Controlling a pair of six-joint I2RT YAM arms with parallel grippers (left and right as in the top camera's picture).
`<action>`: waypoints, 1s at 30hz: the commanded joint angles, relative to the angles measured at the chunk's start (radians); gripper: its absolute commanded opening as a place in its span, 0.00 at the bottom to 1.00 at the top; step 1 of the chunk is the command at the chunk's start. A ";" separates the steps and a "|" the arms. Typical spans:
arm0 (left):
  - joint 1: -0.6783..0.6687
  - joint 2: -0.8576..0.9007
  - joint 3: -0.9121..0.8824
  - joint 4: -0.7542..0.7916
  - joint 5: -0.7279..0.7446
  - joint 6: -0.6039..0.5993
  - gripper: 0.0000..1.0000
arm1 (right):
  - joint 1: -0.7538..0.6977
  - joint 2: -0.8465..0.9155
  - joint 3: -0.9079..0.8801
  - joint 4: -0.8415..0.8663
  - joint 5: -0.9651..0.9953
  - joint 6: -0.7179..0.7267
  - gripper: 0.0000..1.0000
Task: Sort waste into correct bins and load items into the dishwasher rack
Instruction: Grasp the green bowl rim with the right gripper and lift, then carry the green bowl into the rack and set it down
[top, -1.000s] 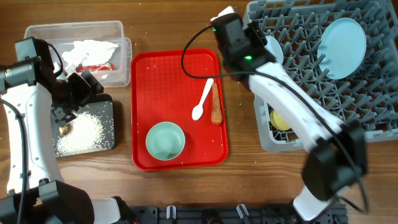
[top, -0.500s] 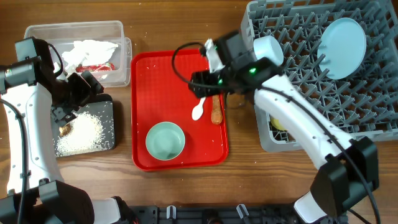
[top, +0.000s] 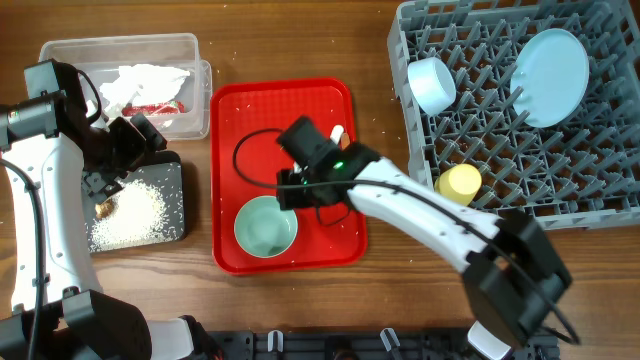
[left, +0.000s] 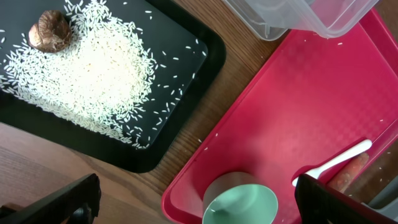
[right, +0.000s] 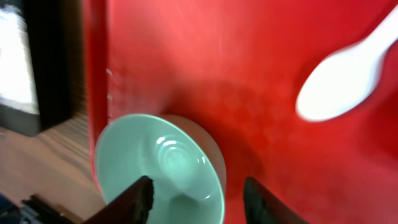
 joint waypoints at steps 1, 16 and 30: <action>0.003 -0.006 0.012 0.000 0.012 -0.002 1.00 | 0.029 0.107 -0.007 0.000 0.042 0.118 0.45; 0.003 -0.006 0.012 0.000 0.012 -0.002 1.00 | 0.020 0.153 -0.007 0.018 -0.021 0.122 0.04; 0.003 -0.006 0.012 0.000 0.012 -0.002 1.00 | -0.066 -0.075 0.046 -0.080 0.115 -0.002 0.04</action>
